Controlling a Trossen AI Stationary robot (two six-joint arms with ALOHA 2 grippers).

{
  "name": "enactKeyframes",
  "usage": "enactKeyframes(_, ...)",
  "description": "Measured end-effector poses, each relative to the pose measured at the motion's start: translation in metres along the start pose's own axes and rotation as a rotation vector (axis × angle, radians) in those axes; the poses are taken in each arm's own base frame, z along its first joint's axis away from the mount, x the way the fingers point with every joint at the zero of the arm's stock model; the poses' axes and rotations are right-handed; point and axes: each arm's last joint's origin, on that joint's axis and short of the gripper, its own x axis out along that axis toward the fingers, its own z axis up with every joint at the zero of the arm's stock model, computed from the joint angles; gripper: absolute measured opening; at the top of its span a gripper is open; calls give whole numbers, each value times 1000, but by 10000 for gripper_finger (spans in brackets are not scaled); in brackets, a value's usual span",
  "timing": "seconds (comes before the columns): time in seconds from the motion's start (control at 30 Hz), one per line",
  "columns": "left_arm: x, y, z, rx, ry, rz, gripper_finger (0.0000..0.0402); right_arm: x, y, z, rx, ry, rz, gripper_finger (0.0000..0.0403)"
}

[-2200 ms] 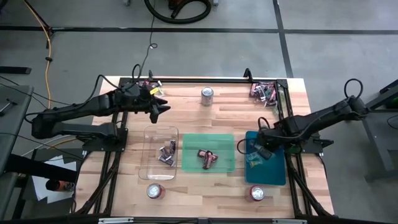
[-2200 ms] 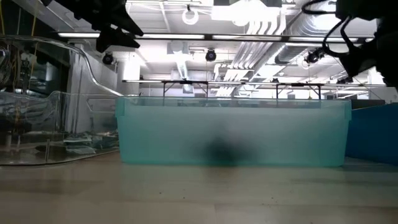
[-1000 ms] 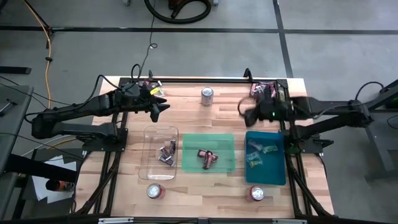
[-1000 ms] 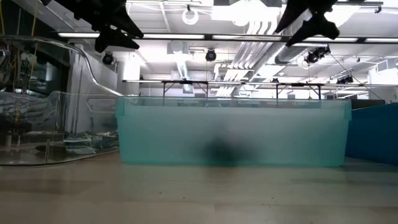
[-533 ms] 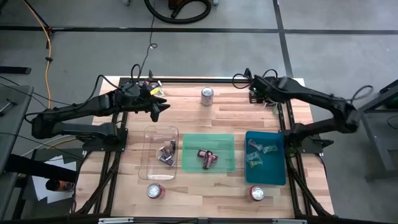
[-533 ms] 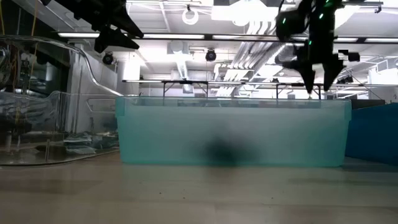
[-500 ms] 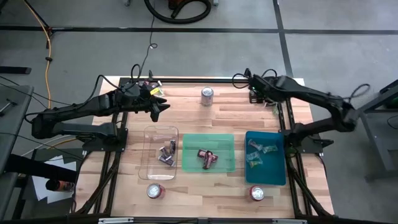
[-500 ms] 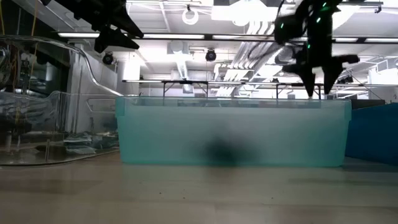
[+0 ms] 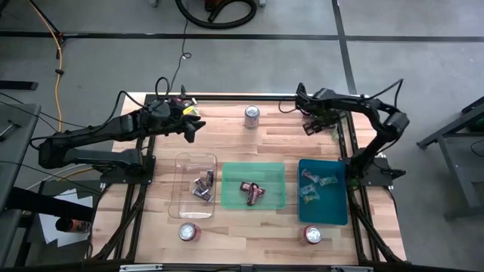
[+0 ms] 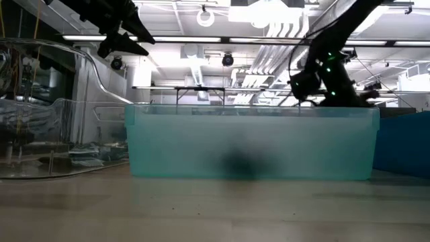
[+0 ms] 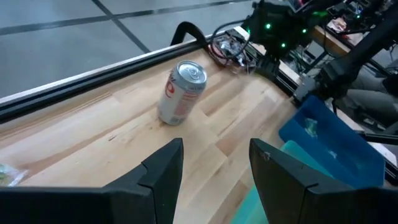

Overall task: Organize candy in baskets
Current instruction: Put the green gummy into the blue bin

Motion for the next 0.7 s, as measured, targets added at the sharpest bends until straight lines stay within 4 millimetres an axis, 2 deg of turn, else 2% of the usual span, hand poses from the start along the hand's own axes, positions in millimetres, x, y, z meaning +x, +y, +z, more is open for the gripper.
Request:
enactKeyframes(0.2, 0, 1, 1, 47, -22, 40, 172, 26, -13, -21, 199, 11, 7, 211)
enactKeyframes(0.33, 0, 3, 3, 79, -35, 43, 172, 40, -17, -22, 318, -28, 41, 211)
enactKeyframes(0.5, 1, 5, 6, 69, -54, 52, 172, 45, -17, -17, 417, -90, 63, 206)
enactKeyframes(0.6, 1, 7, 7, 78, -59, 60, 172, 45, -16, -14, 447, -117, 69, 189)
enactKeyframes(0.7, 1, 8, 8, 83, -61, 66, 172, 44, -16, -14, 439, -117, 67, 150)
